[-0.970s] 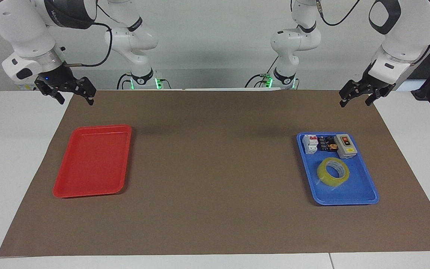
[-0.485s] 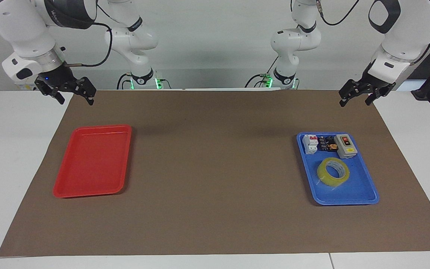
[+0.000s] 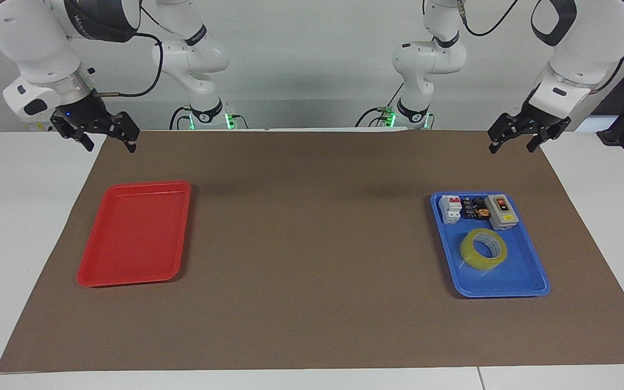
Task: Place and move tape with both arms
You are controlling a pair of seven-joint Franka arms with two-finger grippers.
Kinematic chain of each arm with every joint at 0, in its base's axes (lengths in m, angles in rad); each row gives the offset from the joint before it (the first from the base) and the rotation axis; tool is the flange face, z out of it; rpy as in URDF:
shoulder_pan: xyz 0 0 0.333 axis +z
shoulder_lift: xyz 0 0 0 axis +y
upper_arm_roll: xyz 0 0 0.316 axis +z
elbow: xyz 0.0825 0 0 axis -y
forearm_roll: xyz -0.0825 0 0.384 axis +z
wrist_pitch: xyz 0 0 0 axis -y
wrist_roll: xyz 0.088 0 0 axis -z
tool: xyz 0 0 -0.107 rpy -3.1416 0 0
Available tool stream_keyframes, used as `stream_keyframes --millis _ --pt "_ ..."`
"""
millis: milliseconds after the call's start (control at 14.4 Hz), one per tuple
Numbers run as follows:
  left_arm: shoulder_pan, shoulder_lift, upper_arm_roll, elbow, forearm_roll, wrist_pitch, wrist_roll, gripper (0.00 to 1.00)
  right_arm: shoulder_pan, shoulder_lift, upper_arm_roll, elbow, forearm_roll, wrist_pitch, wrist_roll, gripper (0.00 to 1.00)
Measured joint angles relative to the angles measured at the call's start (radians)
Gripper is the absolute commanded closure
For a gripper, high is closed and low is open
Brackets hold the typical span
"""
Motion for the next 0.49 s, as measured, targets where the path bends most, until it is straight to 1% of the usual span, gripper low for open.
stream_keyframes --millis 277,485 --pt "-0.002 0.002 0.007 -0.010 0.000 0.025 0.003 0.00 0.003 0.000 0.003 0.000 0.000 -0.002 0.000 0.00" --pt "0.000 0.038 0.013 -0.068 0.000 0.163 0.018 0.00 0.004 0.000 0.010 0.000 0.000 -0.002 -0.001 0.00"
